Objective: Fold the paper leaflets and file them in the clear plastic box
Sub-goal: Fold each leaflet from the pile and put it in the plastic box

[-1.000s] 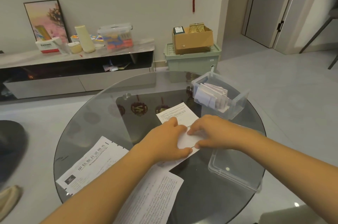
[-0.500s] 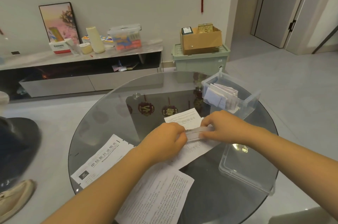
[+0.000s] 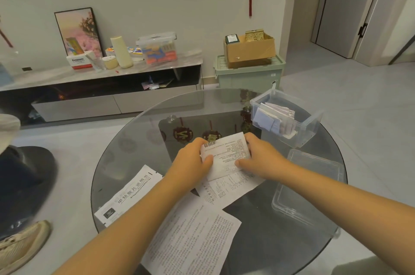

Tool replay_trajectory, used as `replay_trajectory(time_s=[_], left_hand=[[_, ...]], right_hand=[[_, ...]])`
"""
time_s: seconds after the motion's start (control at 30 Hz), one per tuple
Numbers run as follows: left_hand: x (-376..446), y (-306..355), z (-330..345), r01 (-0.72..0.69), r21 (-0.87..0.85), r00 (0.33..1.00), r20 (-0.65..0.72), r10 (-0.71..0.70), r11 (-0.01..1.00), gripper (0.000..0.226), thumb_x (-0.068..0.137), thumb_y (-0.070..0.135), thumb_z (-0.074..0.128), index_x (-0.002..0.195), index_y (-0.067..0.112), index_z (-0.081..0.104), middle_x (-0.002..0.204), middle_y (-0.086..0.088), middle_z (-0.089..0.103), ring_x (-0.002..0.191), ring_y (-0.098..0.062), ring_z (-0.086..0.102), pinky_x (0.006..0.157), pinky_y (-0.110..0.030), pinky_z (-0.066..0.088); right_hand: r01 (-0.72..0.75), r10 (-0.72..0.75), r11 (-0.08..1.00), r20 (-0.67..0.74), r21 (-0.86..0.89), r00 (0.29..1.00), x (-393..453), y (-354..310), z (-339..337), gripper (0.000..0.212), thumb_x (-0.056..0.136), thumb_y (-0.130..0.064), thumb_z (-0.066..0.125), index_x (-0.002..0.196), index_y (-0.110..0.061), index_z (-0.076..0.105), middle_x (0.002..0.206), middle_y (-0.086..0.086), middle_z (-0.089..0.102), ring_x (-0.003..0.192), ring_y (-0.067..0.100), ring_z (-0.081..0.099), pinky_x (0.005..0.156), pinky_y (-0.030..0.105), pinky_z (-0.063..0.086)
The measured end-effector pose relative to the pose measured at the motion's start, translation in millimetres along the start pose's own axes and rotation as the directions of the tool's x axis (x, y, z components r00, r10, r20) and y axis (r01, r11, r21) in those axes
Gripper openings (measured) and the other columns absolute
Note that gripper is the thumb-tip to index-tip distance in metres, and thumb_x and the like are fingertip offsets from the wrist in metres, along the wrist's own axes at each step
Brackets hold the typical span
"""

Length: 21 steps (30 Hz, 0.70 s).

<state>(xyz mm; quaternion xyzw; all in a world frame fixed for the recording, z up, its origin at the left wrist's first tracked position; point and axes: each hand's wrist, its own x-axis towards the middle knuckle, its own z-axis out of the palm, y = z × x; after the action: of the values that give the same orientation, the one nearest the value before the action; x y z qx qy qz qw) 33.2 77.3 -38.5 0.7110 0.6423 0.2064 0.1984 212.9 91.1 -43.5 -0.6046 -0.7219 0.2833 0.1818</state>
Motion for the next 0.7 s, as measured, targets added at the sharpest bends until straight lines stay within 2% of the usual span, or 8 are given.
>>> replay_trajectory(time_s=[0.1,0.17,0.23,0.3,0.37,0.43,0.6,0.7], left_hand=[[1,1,3,-0.043,0.035,0.998,0.048,0.041,0.998,0.074,0.087,0.029,0.064,0.147,0.028,0.019,0.141,0.003,0.034,0.106,-0.011,0.048,0.081,-0.021,0.044],[2,1,6,-0.068,0.095,0.996,0.065,0.062,0.993,0.083,0.084,0.031,0.069,0.148,0.035,0.016,0.146,0.005,0.022,0.123,-0.016,0.040,0.094,-0.026,0.042],[3,0,8,-0.099,0.194,0.994,0.063,0.088,0.976,0.066,0.084,0.036,0.068,0.141,0.041,0.035,0.143,0.007,0.025,0.129,-0.020,0.030,0.105,-0.033,0.031],[4,1,9,-0.145,0.291,0.988,0.102,0.121,0.946,0.044,0.086,0.043,0.064,0.128,0.041,0.053,0.134,0.011,0.036,0.126,-0.019,0.029,0.104,-0.031,0.022],[6,4,11,-0.180,0.343,0.974,0.191,0.119,0.922,0.043,0.086,0.051,0.058,0.128,0.039,0.055,0.133,0.011,0.042,0.126,-0.015,0.032,0.106,-0.034,0.019],[6,6,10,-0.218,0.392,0.964,0.231,0.134,0.894,0.047,0.088,0.054,0.054,0.132,0.036,0.051,0.136,0.009,0.043,0.126,-0.013,0.035,0.108,-0.036,0.018],[6,9,6,-0.344,0.479,0.937,0.239,0.257,0.808,0.041,0.093,0.046,0.047,0.131,0.031,0.055,0.130,0.006,0.052,0.117,-0.015,0.047,0.103,-0.031,0.035],[7,10,8,-0.323,0.436,0.946,0.167,0.277,0.840,0.033,0.095,0.034,0.041,0.110,0.024,0.069,0.108,0.002,0.065,0.092,-0.016,0.059,0.084,-0.033,0.049]], right_hand=[[-0.009,0.003,0.997,-0.084,-0.072,0.996,3,-1,11,0.062,0.087,-0.022,0.062,0.135,-0.021,0.024,0.116,0.003,0.058,0.092,0.019,0.059,0.073,0.033,0.055],[-0.012,-0.010,0.987,-0.138,-0.159,0.990,4,-1,15,0.079,0.085,-0.026,0.064,0.143,-0.026,0.012,0.115,0.005,0.057,0.097,0.021,0.056,0.075,0.033,0.052],[0.003,-0.034,0.982,-0.164,-0.188,0.986,2,-1,14,0.083,0.083,-0.031,0.067,0.145,-0.030,0.012,0.122,0.003,0.051,0.111,0.022,0.048,0.086,0.034,0.047],[0.052,-0.091,0.971,-0.161,-0.234,0.983,2,0,11,0.066,0.083,-0.034,0.067,0.138,-0.033,0.031,0.124,0.000,0.043,0.118,0.020,0.039,0.094,0.031,0.039],[0.120,-0.166,0.938,-0.118,-0.324,0.979,3,2,6,0.041,0.086,-0.038,0.063,0.125,-0.033,0.052,0.125,-0.004,0.040,0.119,0.018,0.033,0.099,0.030,0.030],[0.187,-0.216,0.900,-0.030,-0.394,0.976,5,3,2,0.033,0.088,-0.040,0.059,0.120,-0.031,0.059,0.128,-0.007,0.046,0.123,0.016,0.031,0.103,0.031,0.025],[0.251,-0.224,0.872,0.115,-0.420,0.968,6,6,-8,0.046,0.084,-0.050,0.060,0.125,-0.032,0.056,0.130,-0.008,0.051,0.127,0.015,0.030,0.105,0.035,0.023],[0.269,-0.241,0.860,0.121,-0.433,0.963,7,5,-10,0.039,0.086,-0.049,0.058,0.121,-0.033,0.059,0.125,-0.010,0.055,0.122,0.013,0.034,0.103,0.034,0.025]])
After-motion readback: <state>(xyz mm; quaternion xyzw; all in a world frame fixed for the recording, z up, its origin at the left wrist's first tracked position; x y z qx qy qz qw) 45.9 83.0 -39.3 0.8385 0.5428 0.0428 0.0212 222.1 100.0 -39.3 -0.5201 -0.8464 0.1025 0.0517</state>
